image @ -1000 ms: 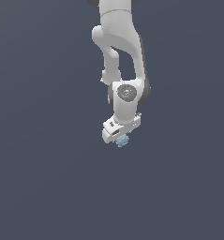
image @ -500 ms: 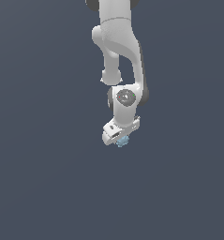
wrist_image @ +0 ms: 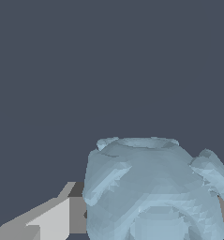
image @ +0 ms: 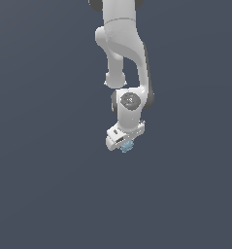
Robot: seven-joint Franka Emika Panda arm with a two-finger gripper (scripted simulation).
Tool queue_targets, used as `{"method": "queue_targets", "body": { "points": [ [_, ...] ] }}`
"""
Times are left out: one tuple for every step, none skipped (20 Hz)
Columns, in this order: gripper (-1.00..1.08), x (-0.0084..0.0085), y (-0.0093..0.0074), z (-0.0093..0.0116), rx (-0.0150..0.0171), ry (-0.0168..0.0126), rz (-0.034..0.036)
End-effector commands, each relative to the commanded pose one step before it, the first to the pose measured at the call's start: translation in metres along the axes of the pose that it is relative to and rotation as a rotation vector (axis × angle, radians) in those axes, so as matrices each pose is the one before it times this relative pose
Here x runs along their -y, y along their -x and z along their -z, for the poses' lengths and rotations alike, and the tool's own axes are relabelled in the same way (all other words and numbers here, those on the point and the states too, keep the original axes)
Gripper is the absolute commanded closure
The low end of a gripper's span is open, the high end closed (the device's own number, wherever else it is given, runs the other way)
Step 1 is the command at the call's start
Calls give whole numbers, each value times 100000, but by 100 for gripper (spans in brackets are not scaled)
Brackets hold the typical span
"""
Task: Pick up the object and move it to a goal position.
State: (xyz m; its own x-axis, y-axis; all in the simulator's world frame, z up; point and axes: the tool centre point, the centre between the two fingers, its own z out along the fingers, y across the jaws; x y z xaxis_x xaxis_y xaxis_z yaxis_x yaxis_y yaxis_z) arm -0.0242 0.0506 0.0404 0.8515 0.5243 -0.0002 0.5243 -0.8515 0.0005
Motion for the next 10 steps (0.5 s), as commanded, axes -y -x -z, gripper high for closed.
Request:
{"method": "queue_targets", "body": {
  "points": [
    [108, -130, 102, 187, -27, 30, -2],
    [108, -115, 106, 167, 0, 0, 0],
    [108, -149, 137, 215, 0, 0, 0],
    [108, -183, 168, 264, 0, 0, 0],
    [108, -217, 199, 313, 0, 0, 0],
    [108, -251, 230, 364, 0, 0, 0],
    [108, -287, 262, 415, 0, 0, 0],
    [108, -323, 295, 467, 0, 0, 0],
    [108, -360, 328, 522, 0, 0, 0],
    [108, -366, 342, 564, 30, 5, 62]
  ]
}}
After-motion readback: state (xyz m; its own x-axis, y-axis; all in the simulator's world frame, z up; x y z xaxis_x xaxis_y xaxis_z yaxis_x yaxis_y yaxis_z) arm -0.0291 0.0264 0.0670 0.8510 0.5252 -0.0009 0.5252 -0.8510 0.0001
